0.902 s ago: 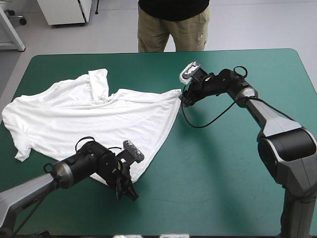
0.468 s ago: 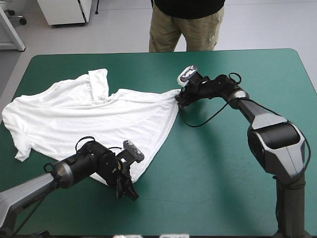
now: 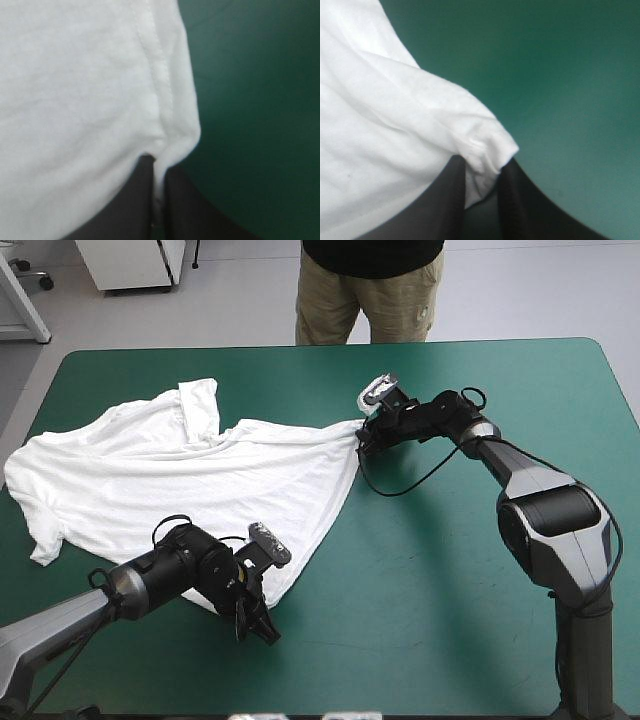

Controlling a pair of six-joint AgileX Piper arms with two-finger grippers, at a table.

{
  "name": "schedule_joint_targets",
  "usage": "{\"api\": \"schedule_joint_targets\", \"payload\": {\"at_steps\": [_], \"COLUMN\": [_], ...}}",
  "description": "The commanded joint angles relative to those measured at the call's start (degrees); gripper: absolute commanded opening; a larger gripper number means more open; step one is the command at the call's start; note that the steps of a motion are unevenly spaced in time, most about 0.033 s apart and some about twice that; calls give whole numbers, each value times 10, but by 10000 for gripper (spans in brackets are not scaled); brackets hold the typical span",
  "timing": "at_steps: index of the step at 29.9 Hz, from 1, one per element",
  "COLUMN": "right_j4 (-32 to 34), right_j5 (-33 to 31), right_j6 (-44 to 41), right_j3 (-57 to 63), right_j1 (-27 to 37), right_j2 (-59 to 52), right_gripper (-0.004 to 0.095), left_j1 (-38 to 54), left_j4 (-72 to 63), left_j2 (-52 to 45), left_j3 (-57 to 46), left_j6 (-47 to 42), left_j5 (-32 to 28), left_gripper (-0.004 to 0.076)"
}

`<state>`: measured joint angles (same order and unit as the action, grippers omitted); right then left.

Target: Fold the cloth

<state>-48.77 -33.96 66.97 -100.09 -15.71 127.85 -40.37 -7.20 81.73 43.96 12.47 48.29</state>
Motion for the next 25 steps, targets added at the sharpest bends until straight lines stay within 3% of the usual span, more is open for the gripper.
{"api": "schedule_joint_targets", "payload": {"at_steps": [1,6,15,25], "right_j4": [-6,-4,55,93], "right_j5": [-29,-41,-141,-141], "right_j6": [-3,-49,-164,-208], "right_j3": [-15,-18,-18,-20], "right_j1": [3,15,24,24], "right_j2": [-29,-64,-220,-455], "right_gripper": [-9,-9,-9,-9], "left_j1": [-8,-8,-7,-7], "left_j4": [-86,-85,-66,175], "left_j2": [17,-11,-72,-128], "left_j3": [-14,-6,91,354], "left_j6": [-7,-23,-35,-103], "left_j5": [-7,-13,-6,54], "left_gripper": [-9,-9,-9,-9]}}
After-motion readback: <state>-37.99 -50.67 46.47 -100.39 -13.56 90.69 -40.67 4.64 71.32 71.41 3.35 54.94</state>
